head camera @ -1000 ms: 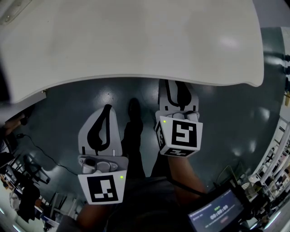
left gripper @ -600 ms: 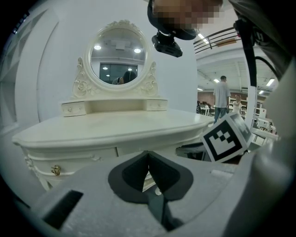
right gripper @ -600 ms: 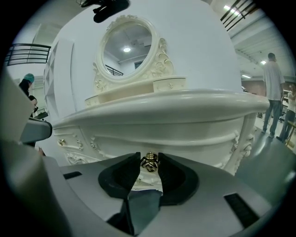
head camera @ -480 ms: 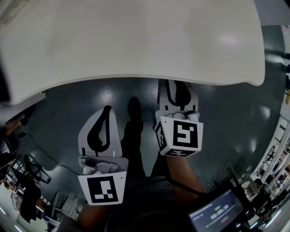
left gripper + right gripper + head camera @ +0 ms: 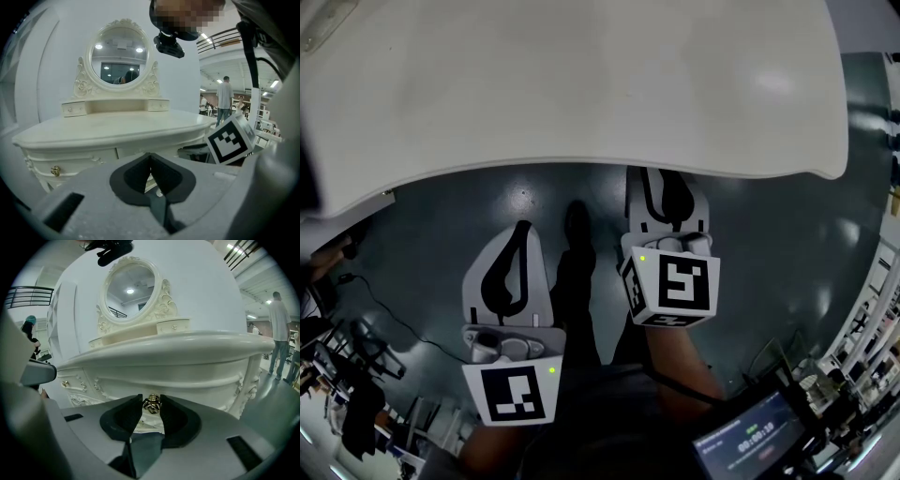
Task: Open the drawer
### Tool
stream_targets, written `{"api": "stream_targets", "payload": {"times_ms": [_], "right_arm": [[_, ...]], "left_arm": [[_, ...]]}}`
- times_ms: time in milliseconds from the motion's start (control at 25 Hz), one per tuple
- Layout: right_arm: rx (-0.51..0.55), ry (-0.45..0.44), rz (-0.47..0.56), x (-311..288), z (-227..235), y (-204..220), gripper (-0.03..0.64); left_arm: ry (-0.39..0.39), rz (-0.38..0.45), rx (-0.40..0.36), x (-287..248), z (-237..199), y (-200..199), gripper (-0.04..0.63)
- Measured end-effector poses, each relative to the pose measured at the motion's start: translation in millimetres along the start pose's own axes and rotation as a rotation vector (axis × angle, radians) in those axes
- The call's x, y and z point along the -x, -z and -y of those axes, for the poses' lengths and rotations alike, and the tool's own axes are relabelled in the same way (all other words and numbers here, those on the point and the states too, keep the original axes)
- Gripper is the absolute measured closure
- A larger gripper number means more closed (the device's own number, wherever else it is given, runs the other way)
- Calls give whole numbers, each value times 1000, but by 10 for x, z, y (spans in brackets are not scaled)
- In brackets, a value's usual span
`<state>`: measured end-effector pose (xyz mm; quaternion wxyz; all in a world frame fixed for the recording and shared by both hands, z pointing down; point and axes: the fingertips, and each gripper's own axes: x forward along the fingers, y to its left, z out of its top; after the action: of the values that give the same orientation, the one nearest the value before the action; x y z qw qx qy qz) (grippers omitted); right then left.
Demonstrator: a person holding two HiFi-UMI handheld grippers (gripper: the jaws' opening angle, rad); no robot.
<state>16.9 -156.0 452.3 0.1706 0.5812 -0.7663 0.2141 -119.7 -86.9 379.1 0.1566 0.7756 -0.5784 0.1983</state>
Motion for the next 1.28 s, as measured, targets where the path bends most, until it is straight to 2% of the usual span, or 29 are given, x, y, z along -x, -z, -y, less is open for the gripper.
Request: {"api": "stream_targets", "payload": {"times_ms": [840,1280], "right_arm": [[14,-15,20,236,-5,68,502],[9,-12,16,398,121,166,500]], "left_arm": [[7,8,-11,56,113,1,580],[21,30,-20,95,331,-39,580]]}}
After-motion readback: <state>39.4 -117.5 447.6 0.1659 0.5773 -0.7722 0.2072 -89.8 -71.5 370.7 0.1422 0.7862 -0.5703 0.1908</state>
